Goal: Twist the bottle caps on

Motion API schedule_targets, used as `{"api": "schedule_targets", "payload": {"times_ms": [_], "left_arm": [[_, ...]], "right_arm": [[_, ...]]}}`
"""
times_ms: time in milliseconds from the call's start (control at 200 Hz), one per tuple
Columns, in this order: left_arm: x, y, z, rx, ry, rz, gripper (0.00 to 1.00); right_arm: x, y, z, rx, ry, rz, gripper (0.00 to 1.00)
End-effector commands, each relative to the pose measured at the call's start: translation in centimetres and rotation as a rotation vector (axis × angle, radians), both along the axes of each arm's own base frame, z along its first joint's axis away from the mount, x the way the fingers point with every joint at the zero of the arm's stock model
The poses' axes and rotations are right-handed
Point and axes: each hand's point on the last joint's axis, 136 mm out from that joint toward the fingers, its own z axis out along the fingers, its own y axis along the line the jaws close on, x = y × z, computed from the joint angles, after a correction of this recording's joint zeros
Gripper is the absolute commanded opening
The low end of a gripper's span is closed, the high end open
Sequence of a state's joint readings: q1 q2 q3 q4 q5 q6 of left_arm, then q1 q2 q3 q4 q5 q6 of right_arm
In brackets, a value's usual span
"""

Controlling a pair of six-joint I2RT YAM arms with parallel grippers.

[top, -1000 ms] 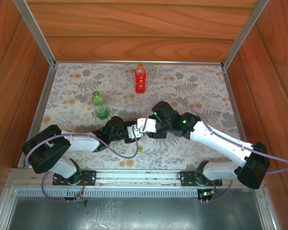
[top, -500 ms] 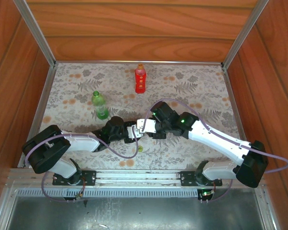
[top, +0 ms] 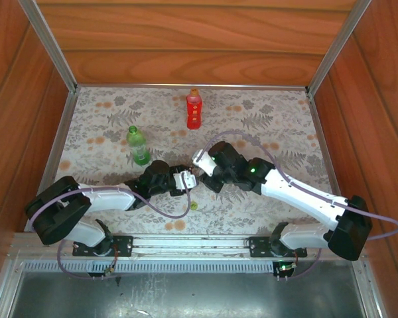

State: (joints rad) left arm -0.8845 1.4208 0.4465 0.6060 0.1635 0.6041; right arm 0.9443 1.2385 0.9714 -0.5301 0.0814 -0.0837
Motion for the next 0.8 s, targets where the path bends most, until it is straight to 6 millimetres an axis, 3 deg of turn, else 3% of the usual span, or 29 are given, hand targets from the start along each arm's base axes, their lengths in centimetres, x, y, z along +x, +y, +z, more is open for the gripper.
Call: {"api": "schedule_targets", "payload": {"times_ms": [0,180,295,420,485,605,795], "left_arm": [[0.4,-1.0,3.2,-0.079,-0.059,-0.007,0.56],[0.2,-1.2,2.8,-0.069,-0.054,-0.023,0.56],[0.2,-1.1,2.4,-0.056,-0.061,-0.026,0.56],[-0.1,-0.9,2.4,-0.056,-0.060,-0.033,0.56],[-0.3,-0.9,2.5,-0.060,-0.060,-0.043,0.56],[-0.5,-1.0,2.4,-0.063,-0.054,-0.057,0.56],[-0.9,-1.2,2.5,-0.069,-0.047,-0.076,0.56]], "right_arm": [[1.7,-1.3,0.6,0.196,0.197,-0.502,0.18],[0.6,-2.1,0.3,0.161,0.235,-0.493,0.31],[-0.2,-1.6,1.5,0.117,0.131,-0.264,0.59],[-0.7,-2.2,3.0,0.042,-0.066,-0.019,0.69],[-2.1,-1.8,3.3,0.020,-0.155,0.195,0.70],[-3.2,-1.9,3.2,-0.056,-0.291,0.434,0.70],[-1.7,-1.5,2.9,-0.169,-0.394,0.522,0.67]]}}
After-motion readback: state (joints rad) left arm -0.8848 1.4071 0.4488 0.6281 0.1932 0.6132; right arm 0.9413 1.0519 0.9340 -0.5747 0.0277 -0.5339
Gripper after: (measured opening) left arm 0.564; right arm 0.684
